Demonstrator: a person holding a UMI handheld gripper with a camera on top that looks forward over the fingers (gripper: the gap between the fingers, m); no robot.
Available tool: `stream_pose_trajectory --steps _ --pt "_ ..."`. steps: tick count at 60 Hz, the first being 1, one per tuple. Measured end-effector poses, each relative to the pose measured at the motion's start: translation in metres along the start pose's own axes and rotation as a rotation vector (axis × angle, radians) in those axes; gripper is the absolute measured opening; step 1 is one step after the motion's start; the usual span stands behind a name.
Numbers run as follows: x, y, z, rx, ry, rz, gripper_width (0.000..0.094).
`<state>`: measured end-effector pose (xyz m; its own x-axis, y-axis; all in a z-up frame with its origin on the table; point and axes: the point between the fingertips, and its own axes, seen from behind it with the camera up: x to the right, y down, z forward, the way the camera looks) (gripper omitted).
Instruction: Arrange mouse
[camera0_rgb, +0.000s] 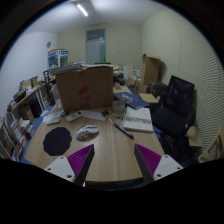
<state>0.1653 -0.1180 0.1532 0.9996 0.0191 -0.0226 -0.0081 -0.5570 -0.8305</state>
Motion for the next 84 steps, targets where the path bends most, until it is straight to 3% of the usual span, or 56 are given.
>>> stream_pose_trajectory --steps 9,22,46,61,62,63,64,67,79,84 --pt "-0.023 -0.004 0.026 0.010 -0.058 0.021 0.0830" --pt "-0.117 0.034 0.093 -0.015 -0.198 0.078 0.0833" --pt "-0.167 0.037 0.241 -0.033 -0.109 0.061 0.0839" --pt "-0.166 0.005 0.298 -0.020 -0.008 0.026 0.0812" --pt "-0.165 0.004 0.301 -0.023 0.000 0.019 0.0852" --pt "-0.164 0.003 0.302 -0.026 0.013 0.010 0.0713" --pt "-0.163 0.002 0.304 -0.026 0.020 0.003 0.0796" --pt "-0.162 -0.002 0.310 -0.027 0.020 0.020 0.0582" --pt "-0.155 -0.002 0.303 -0.075 0.052 0.085 0.0414" --pt "-0.151 -0.038 0.273 0.008 0.073 0.080 0.0383"
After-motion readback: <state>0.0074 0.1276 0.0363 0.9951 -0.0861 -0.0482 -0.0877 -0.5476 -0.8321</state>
